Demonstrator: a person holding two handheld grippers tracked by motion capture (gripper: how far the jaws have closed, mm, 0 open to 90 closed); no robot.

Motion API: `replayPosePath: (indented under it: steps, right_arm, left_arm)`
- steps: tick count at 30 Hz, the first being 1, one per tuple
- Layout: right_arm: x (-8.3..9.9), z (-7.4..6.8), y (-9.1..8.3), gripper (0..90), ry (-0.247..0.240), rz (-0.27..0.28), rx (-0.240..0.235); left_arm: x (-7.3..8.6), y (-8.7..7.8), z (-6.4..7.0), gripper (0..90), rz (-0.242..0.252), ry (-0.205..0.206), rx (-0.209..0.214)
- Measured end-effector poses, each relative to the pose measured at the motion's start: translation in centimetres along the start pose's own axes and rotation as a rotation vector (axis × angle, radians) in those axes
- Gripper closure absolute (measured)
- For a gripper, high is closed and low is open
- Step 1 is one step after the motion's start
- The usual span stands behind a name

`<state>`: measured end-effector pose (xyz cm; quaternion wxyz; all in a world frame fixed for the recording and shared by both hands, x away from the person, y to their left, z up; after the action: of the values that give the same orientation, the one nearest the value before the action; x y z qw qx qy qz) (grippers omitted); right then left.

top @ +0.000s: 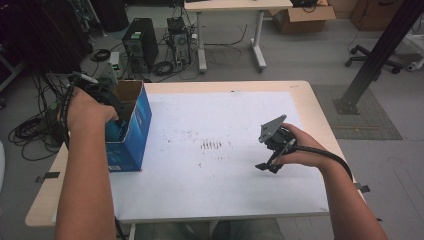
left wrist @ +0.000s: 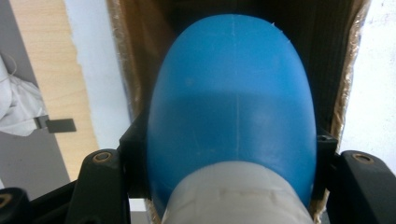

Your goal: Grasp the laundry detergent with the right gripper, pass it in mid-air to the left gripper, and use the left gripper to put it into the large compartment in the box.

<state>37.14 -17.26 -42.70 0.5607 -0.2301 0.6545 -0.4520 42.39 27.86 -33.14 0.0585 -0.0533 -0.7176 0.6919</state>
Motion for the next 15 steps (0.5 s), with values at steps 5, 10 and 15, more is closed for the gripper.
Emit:
replayPosePath:
  steps: [5, 10, 15]
  right_arm:
    - [0.0, -0.1, 0.1, 2.7, 0.003, -0.001, -0.001]
    - [0.1, -0.1, 0.2, 2.7, 0.005, -0.004, -0.004]
    - [0.1, 0.0, 0.3, 2.7, 0.006, -0.005, -0.003]
  left_arm:
    - [-0.1, 0.7, 0.1, 38.4, -0.005, 0.007, 0.003]
    - [-0.2, 1.5, 0.2, 38.4, -0.012, 0.009, 0.010]
    - [-0.3, 2.3, 0.1, 38.4, -0.018, 0.008, 0.012]
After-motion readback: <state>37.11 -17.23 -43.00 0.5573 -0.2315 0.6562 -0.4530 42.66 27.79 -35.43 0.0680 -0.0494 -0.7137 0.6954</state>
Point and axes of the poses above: each handheld gripper's, and its own axes: y roughly forward along the jaws, x roughly out of its underside, z roughly to its right, the point moved 6 cm from there along y, roughly forward along the jaws, and after that the axes turned 8 degrees about y, right-handed, at the moved point
